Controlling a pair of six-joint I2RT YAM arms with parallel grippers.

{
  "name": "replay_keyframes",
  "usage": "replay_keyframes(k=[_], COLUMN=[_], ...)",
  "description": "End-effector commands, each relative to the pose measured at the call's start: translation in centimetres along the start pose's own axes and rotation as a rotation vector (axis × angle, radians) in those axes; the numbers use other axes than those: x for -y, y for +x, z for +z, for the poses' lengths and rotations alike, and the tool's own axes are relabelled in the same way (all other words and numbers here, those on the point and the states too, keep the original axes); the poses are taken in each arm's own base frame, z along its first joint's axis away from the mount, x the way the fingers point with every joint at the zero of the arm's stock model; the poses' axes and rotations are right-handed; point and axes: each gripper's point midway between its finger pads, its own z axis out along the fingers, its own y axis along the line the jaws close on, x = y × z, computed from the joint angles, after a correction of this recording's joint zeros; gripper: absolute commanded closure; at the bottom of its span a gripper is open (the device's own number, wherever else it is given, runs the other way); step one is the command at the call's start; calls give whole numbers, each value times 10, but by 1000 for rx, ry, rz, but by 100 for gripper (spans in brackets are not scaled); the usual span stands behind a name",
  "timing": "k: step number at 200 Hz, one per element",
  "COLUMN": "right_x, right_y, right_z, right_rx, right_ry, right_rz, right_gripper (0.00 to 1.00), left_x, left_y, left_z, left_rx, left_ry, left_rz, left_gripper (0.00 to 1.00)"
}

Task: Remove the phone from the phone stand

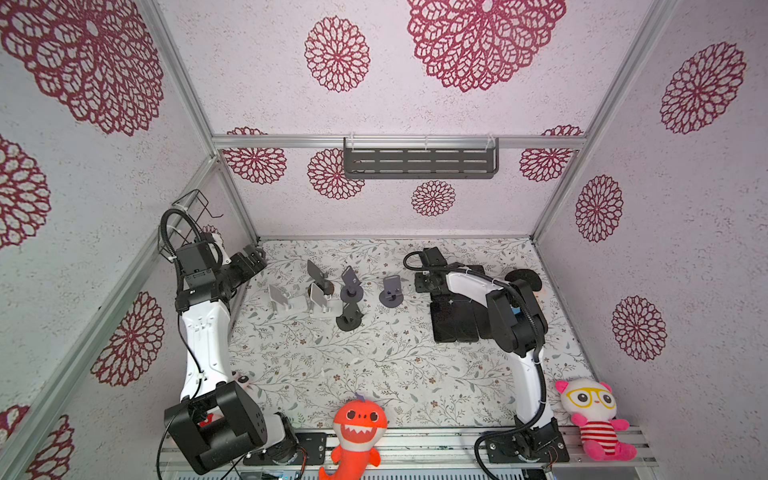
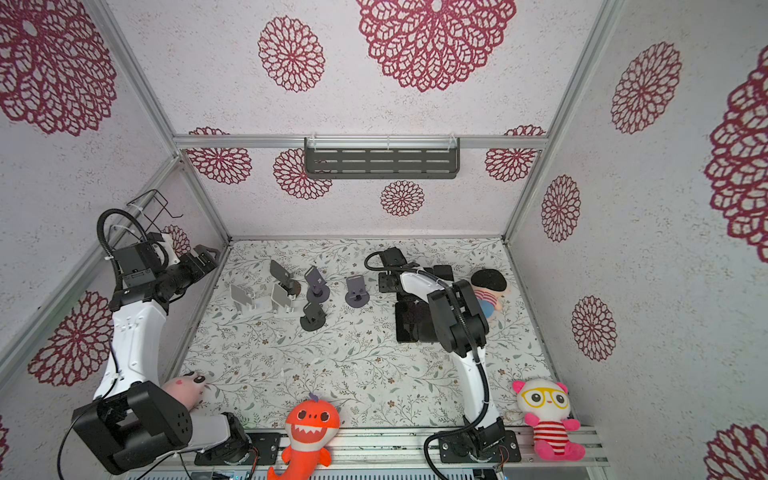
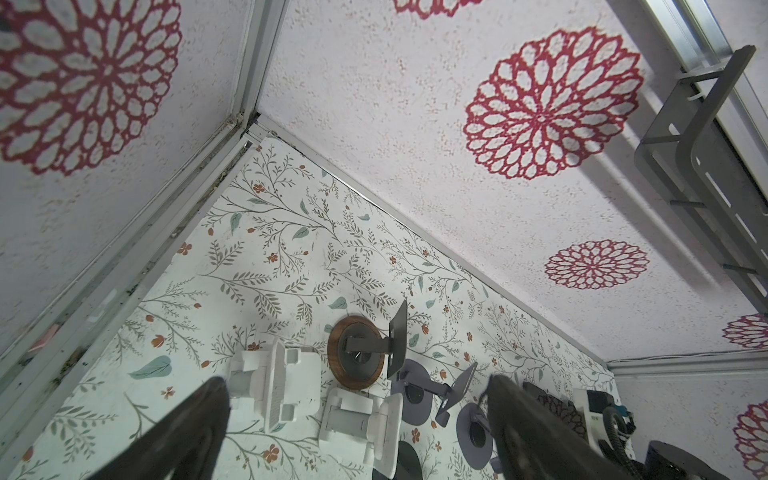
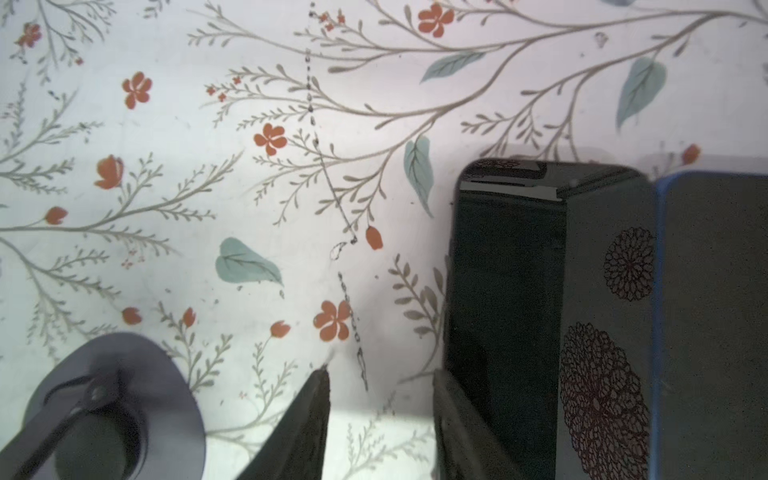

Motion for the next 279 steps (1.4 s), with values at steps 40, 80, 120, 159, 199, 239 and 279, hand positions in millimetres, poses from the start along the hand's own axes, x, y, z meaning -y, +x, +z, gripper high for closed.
replay_keyframes(k=[40,80,120,159,199,239,279], right_x=[4,35,66,100,125,137,141], right_y=[-43,-27,1,17,21,20,24], right_z=[-98,-137,-159,-178,-198,-205,-204], right_rx=[195,226,218,225,255,275,271], right_ry=[-62,-27,15,51,77,81,86], right_rz=[-11,-28,-2,50,83,108,116], right_gripper=[39,29,28,27,26,26,26], left_x=[-9,0,-22,-45,-65,-69,-68], left_y=[18,47,63,85,108,121,113], left_z=[23,42,57,78,86,88,97], left_rx=[-74,-158,-200,-252,-298,-336,-331], left_ry=[-20,-91,-196,-249,-335,-391,-394], left_rz=[-3,119,62,0,14,57,67], left_gripper=[1,1,9,23,45,66,89])
